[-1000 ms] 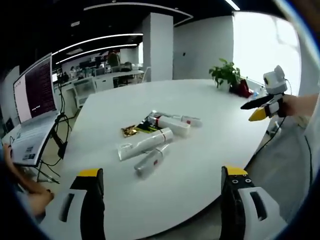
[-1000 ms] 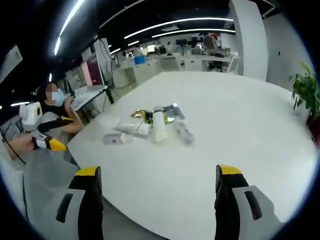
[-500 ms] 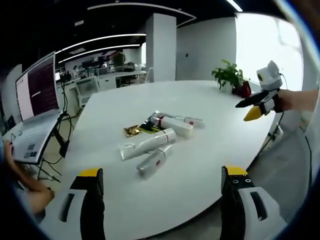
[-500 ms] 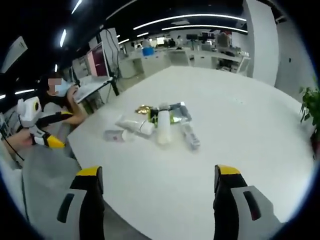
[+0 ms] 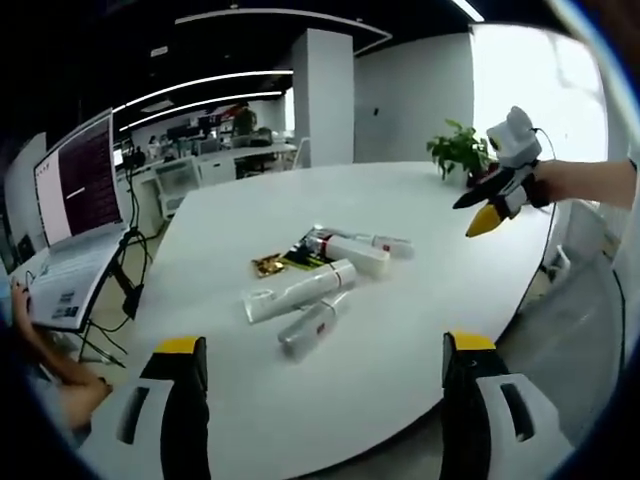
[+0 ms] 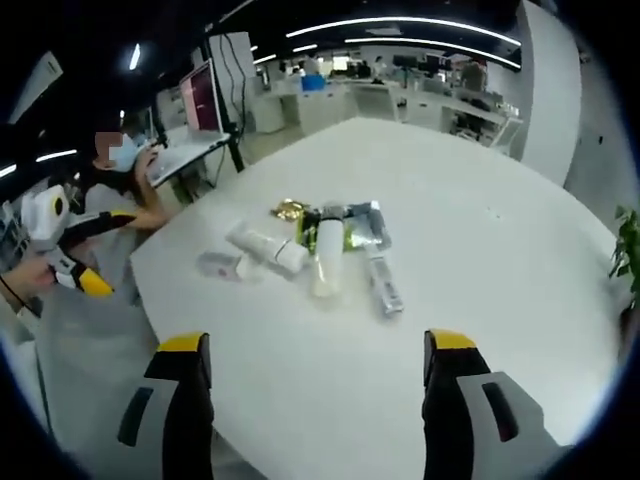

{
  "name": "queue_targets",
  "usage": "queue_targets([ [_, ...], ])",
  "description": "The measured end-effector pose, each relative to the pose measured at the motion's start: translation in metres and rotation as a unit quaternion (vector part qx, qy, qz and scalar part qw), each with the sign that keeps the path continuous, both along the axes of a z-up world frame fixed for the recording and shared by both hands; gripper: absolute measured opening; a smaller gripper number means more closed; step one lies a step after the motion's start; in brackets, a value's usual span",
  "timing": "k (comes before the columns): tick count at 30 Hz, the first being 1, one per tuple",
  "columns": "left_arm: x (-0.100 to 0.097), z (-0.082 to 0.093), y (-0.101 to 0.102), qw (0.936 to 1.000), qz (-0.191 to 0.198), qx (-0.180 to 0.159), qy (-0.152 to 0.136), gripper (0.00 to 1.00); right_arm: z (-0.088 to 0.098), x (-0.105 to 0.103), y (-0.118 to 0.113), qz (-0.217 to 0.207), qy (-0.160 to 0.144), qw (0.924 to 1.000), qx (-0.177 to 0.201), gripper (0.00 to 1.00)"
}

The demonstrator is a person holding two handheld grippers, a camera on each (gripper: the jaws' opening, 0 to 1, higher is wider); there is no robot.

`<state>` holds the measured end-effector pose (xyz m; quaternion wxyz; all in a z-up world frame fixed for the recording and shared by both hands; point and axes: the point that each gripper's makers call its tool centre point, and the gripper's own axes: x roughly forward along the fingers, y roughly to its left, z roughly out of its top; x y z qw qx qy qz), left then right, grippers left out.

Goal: Arrange the skincare products in the storage area until every visible bottle or jar stands upright without overlapping.

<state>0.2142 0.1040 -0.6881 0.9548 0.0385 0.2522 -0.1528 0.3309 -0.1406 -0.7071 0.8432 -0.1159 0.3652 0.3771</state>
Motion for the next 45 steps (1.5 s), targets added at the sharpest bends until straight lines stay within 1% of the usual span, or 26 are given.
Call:
queue_targets([
  [2, 0.000, 0.000, 0.001, 1.0000, 0.001, -0.001, 0.000, 0.91, -0.002, 0.005, 0.001, 0.001, 0.004, 1.0000, -0.007, 0.86],
  [8, 0.001, 0.000, 0.001, 1.0000, 0.000, -0.001, -0.002, 0.91, -0.008, 0.019, 0.007, -0.001, 0.018, 0.9997, -0.015, 0.85],
  [16, 0.001, -0.001, 0.000, 1.0000, -0.001, 0.001, -0.001, 0.90, -0.012, 0.029, 0.015, 0.007, 0.029, 0.9990, -0.032, 0.82],
  [17, 0.000, -0.001, 0.000, 1.0000, -0.001, 0.001, 0.000, 0.90, -0.013, 0.036, 0.017, 0.008, 0.031, 0.9989, -0.033, 0.82],
  [18, 0.000, -0.001, 0.000, 1.0000, -0.001, 0.002, 0.000, 0.90, -0.014, 0.037, 0.019, 0.009, 0.032, 0.9989, -0.034, 0.82],
  [20, 0.000, -0.001, 0.000, 1.0000, 0.000, 0.002, 0.001, 0.90, -0.015, 0.037, 0.024, 0.013, 0.034, 0.9986, -0.037, 0.80],
  [25, 0.001, -0.001, 0.002, 1.0000, 0.002, -0.001, 0.001, 0.89, -0.020, 0.054, 0.033, 0.017, 0.039, 0.9981, -0.045, 0.76],
  [29, 0.001, -0.002, 0.003, 1.0000, 0.003, -0.004, 0.003, 0.89, -0.022, 0.058, 0.042, 0.021, 0.045, 0.9976, -0.049, 0.72],
  [32, 0.001, -0.003, 0.003, 1.0000, 0.003, -0.003, 0.003, 0.88, -0.027, 0.073, 0.047, 0.024, 0.049, 0.9971, -0.053, 0.70],
  [35, 0.001, -0.002, 0.004, 1.0000, 0.005, -0.003, 0.003, 0.88, -0.030, 0.072, 0.052, 0.025, 0.054, 0.9965, -0.059, 0.67],
  [41, 0.001, -0.003, 0.003, 1.0000, 0.003, -0.006, 0.006, 0.87, -0.039, 0.082, 0.061, 0.021, 0.066, 0.9952, -0.069, 0.60],
  [45, 0.001, -0.004, 0.002, 0.9999, 0.003, -0.007, 0.009, 0.87, -0.043, 0.089, 0.067, 0.024, 0.077, 0.9945, -0.067, 0.55],
])
